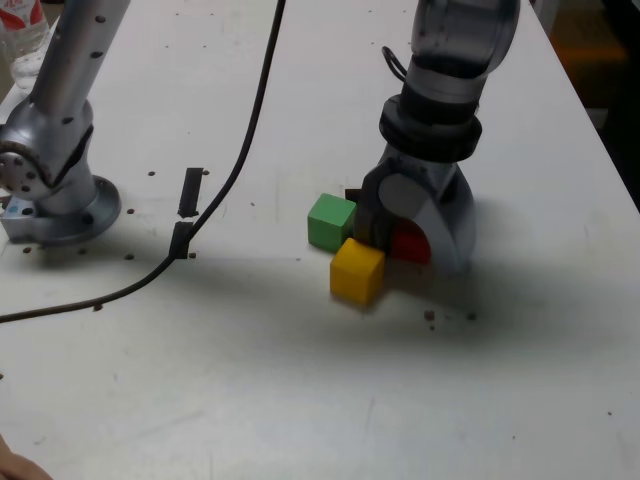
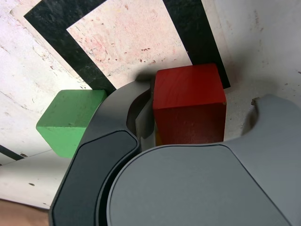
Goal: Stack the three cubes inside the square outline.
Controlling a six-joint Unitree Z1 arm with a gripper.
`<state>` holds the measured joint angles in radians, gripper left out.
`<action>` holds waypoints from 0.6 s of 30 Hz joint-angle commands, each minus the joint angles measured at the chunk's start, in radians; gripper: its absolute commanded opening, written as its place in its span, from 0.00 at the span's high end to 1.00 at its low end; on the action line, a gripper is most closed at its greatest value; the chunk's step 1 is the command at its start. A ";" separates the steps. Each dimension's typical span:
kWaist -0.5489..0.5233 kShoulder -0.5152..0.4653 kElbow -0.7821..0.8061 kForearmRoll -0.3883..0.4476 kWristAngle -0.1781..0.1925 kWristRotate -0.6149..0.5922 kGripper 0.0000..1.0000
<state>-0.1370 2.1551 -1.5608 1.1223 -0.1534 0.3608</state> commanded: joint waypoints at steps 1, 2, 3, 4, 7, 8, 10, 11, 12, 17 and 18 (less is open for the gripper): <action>0.001 0.002 0.009 -0.006 0.007 0.001 0.92; 0.001 0.001 0.011 -0.007 0.009 0.001 0.92; 0.001 0.000 0.013 -0.008 0.012 0.001 0.92; 0.001 -0.001 0.015 -0.008 0.014 0.001 0.92; 0.001 -0.007 0.020 -0.007 0.029 0.000 0.92; 0.001 -0.010 0.021 -0.007 0.034 -0.002 0.92; 0.001 -0.017 0.022 -0.004 0.047 -0.006 0.92; 0.001 -0.021 0.023 -0.003 0.053 -0.008 0.92; 0.001 -0.025 0.024 -0.001 0.058 -0.011 0.92; 0.001 -0.073 0.027 0.025 0.095 -0.038 0.92; 0.001 -0.086 0.027 0.035 0.104 -0.047 0.92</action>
<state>-0.1378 2.0981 -1.5338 1.1471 -0.0557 0.3210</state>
